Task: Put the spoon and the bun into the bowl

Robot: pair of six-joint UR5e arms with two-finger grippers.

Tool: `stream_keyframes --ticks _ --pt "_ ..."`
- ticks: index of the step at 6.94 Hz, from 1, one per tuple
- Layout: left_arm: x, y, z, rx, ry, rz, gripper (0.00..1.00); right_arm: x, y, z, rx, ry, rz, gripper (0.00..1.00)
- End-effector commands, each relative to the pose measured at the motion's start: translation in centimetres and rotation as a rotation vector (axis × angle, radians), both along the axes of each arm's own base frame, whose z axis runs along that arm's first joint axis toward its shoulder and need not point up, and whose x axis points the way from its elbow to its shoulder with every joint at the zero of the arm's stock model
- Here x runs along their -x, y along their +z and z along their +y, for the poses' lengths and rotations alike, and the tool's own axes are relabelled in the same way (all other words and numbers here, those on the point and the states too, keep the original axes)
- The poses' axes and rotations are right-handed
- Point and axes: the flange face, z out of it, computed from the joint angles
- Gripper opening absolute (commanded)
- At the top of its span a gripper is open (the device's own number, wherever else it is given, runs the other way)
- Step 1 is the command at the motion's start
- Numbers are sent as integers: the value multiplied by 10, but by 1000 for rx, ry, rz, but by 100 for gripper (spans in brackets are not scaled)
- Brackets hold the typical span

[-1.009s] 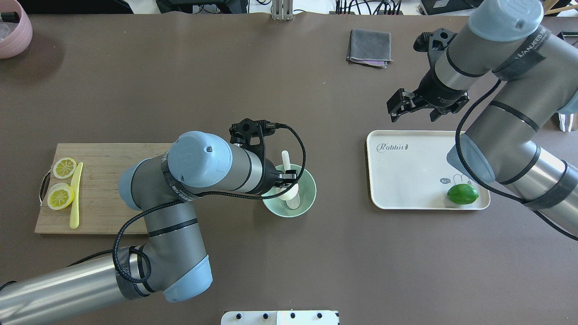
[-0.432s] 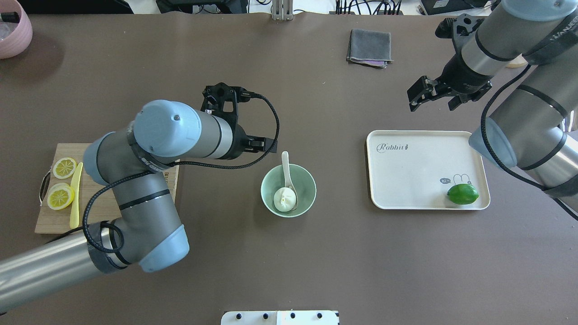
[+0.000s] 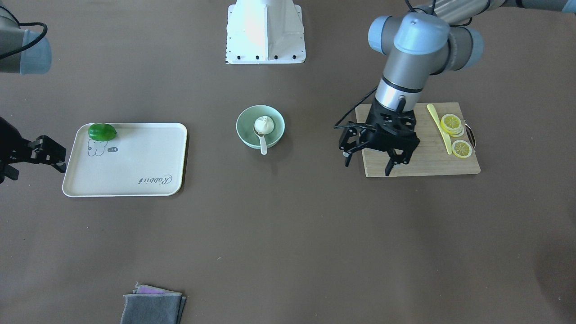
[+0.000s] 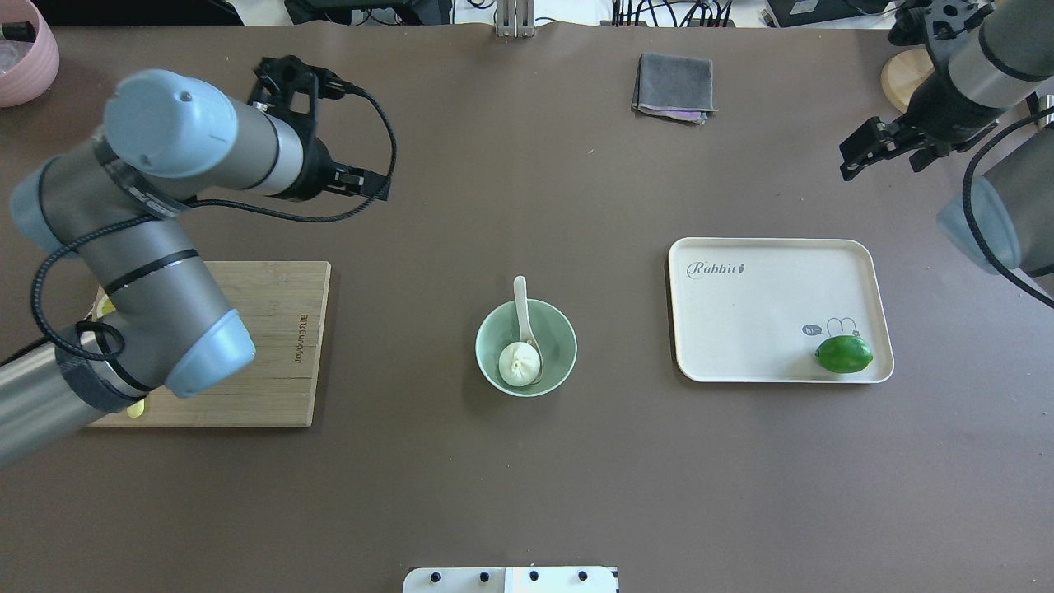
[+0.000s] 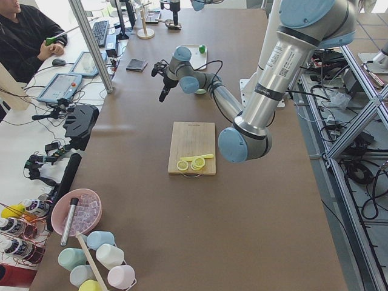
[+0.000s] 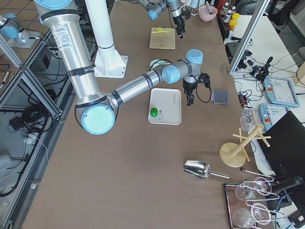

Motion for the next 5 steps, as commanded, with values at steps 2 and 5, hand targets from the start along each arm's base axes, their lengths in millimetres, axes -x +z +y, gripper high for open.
stream_keyframes --ticks 2,5 --pt "132 94 -38 50 -77 -122 98 -91 99 -36 -5 -54 85 100" --pt "282 196 -27 155 18 -182 98 -156 163 -26 -4 -118 45 100"
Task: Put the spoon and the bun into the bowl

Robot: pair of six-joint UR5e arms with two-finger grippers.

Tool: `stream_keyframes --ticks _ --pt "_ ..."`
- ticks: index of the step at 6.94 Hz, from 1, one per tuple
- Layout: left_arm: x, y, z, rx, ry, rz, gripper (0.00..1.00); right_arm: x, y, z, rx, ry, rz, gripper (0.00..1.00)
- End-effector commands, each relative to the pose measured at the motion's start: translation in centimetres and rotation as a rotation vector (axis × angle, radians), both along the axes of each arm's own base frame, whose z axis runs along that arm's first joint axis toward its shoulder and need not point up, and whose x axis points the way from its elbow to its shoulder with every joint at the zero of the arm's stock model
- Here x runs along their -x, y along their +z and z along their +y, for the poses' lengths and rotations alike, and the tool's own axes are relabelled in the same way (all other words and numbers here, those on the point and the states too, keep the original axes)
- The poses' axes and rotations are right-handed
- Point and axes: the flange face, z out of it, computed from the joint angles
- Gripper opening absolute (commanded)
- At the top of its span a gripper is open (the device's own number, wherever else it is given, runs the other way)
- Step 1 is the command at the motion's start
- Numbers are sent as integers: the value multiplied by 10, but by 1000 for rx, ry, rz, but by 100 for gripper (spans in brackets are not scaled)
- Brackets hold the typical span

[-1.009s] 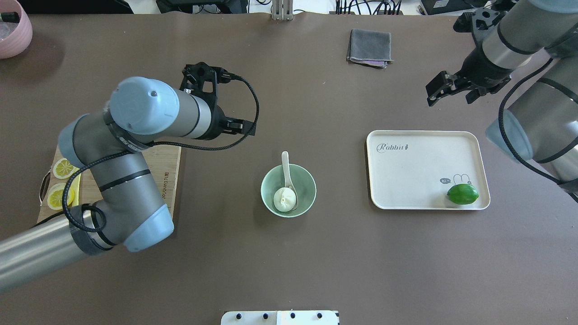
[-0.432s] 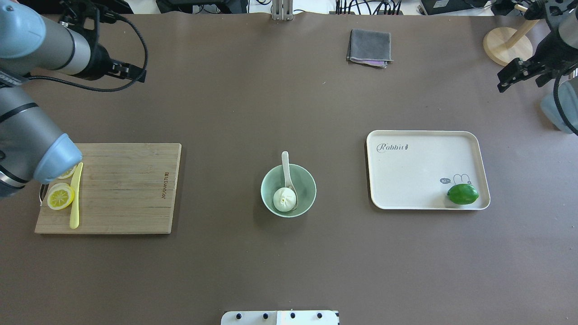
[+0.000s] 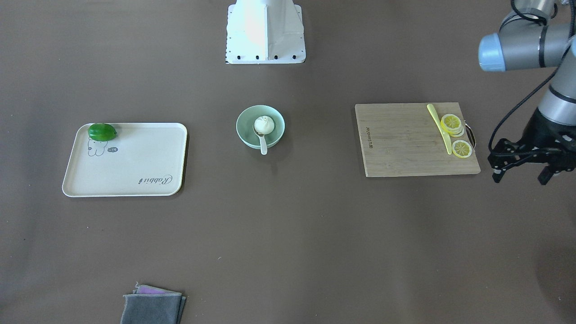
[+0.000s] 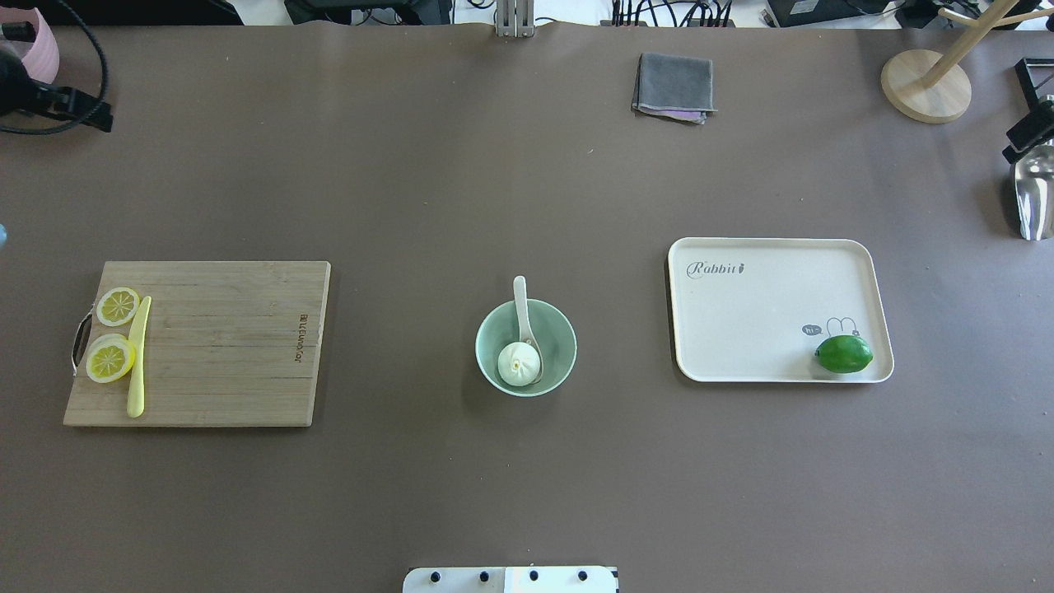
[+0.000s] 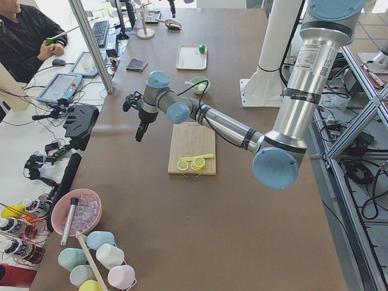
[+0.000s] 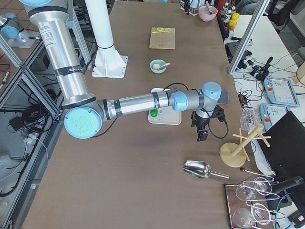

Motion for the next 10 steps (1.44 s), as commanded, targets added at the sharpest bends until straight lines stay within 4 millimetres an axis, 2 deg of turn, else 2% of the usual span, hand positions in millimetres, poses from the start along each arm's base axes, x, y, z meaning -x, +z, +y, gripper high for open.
stream_keyframes --ticks 1,2,3,4,5,7,8,10 --pt "108 72 28 30 84 -45 98 -56 44 30 41 29 -61 100" --pt "143 109 59 93 84 18 98 -74 66 54 62 34 -97 100" --pt "176 131 84 146 42 96 98 -86 78 69 82 55 -103 100" --pt "185 148 101 182 26 103 98 -89 84 80 96 65 -102 100" --pt "200 155 106 217 -8 107 98 -90 89 83 104 65 -100 100" --pt "200 155 102 238 -15 101 98 -93 90 89 109 77 -105 100" --pt "200 155 102 240 -17 102 98 -94 83 94 102 79 -107 100" --pt "199 157 99 244 -16 103 98 -94 89 106 110 80 -108 100"
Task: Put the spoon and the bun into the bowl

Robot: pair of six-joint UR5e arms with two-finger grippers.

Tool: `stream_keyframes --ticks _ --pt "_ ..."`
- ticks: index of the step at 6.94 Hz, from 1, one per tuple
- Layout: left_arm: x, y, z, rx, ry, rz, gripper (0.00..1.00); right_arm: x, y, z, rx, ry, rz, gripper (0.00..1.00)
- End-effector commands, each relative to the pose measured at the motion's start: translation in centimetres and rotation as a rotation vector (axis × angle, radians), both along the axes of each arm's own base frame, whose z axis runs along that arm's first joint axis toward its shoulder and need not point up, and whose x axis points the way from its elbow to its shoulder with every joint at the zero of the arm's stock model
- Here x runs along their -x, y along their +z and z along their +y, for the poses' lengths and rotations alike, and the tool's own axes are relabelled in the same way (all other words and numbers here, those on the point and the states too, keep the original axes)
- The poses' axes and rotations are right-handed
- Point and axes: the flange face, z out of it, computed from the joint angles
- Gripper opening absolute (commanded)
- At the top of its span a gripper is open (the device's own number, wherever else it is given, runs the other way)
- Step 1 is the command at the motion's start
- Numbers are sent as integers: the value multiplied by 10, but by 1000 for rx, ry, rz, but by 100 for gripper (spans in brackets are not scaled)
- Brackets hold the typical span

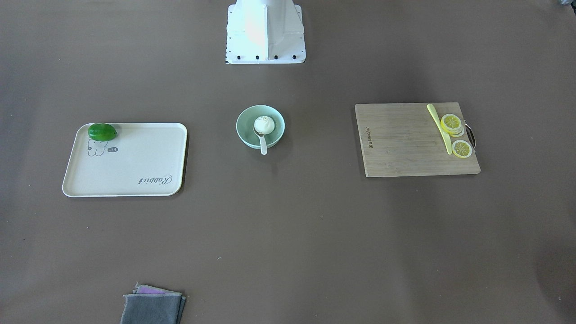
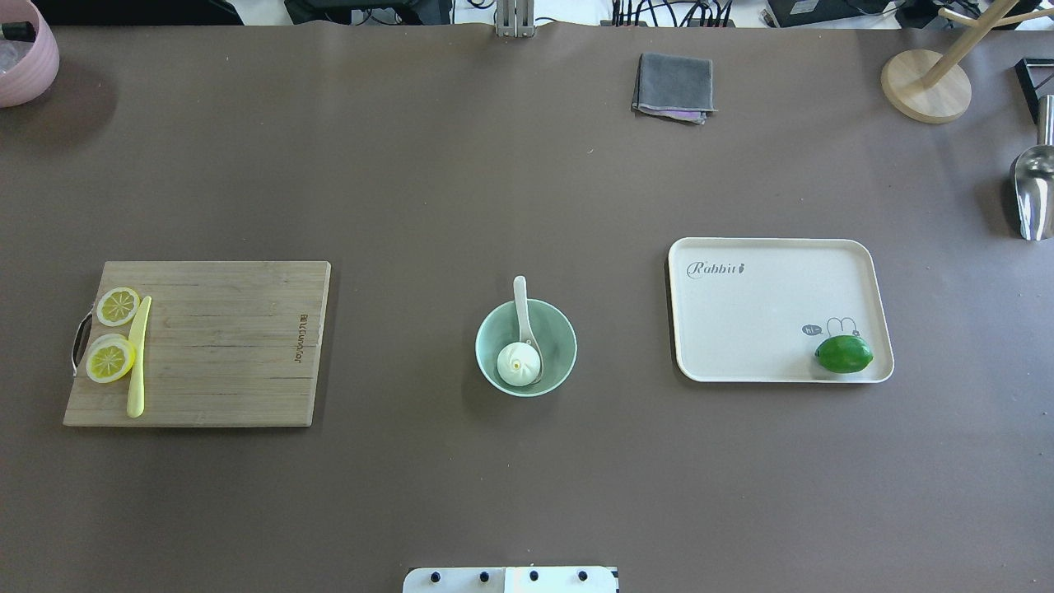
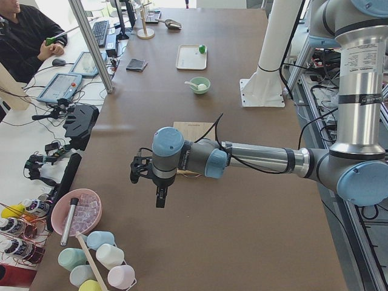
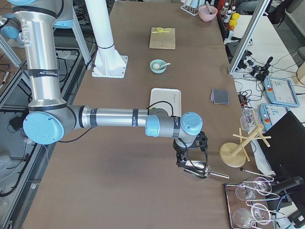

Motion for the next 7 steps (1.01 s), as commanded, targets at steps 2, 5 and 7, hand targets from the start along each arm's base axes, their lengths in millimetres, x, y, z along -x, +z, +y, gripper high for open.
stream_keyframes --ticks 2,5,7 --pt "-1 5 -1 11 0 0 98 0 -2 7 -8 1 0 100" --pt "-1 8 -1 19 1 10 98 -1 -3 7 -10 1 0 100" --pt "-1 9 0 33 2 11 98 -1 -3 7 -11 1 2 100"
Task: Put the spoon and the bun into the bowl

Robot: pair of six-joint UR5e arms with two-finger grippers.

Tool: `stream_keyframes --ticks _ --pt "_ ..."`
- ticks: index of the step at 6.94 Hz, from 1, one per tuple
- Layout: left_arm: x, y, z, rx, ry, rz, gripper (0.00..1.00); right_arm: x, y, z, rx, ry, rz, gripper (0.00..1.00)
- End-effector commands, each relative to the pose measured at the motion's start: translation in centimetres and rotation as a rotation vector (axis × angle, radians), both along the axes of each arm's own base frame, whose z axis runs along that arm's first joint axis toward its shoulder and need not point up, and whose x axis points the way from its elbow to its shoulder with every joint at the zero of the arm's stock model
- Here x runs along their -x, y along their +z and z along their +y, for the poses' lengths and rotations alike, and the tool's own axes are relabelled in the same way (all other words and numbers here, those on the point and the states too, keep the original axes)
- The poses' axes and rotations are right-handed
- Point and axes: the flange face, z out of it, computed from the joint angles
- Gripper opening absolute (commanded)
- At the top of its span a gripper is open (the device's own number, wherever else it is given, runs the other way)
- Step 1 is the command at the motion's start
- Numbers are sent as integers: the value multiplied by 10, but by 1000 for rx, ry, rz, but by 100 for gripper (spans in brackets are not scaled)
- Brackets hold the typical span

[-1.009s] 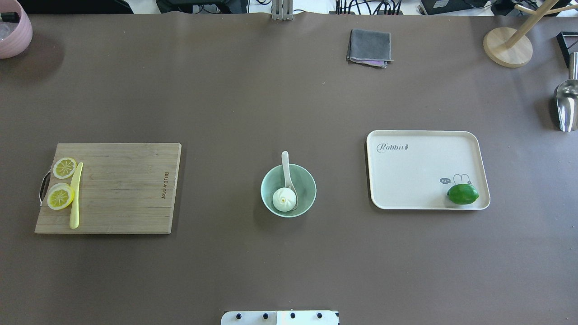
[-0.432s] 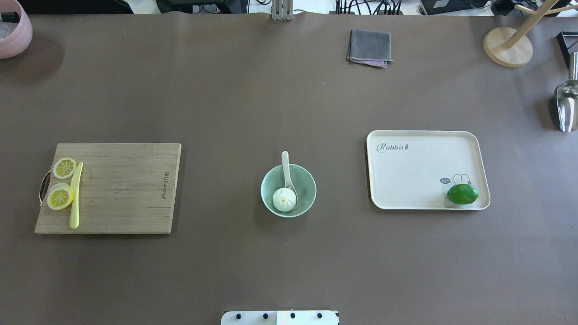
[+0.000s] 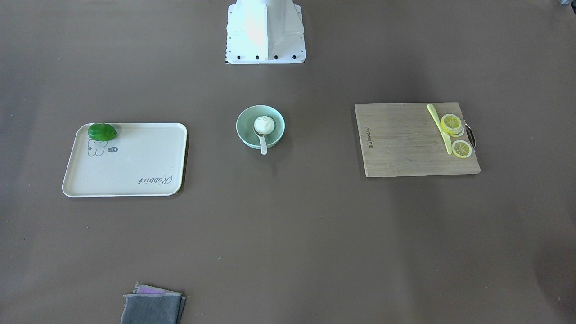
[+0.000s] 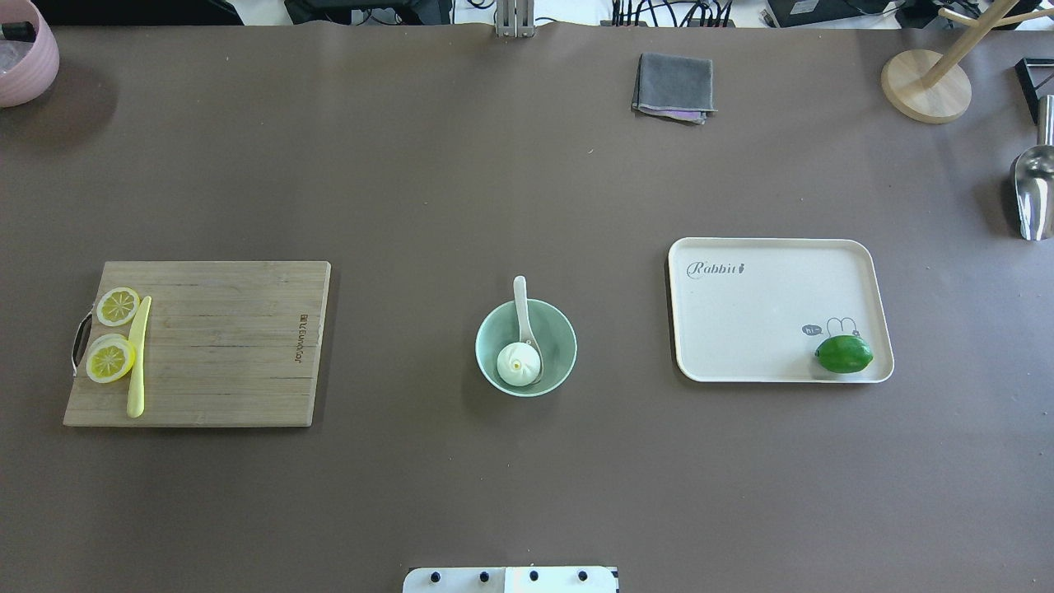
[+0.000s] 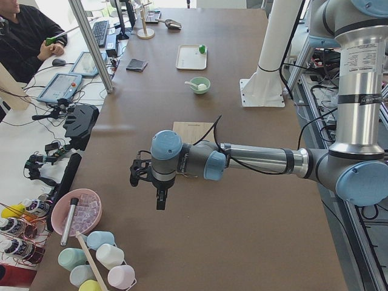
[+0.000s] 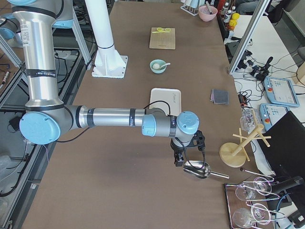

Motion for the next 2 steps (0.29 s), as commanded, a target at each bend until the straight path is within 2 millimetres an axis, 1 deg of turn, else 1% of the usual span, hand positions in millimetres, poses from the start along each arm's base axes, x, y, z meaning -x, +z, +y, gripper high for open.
stream_keyframes --ticks 1,2 --pt "0 0 1 8 0 1 98 0 -1 -1 -3 0 1 100" --pt "0 1 1 10 0 1 98 0 -1 -1 -3 0 1 100"
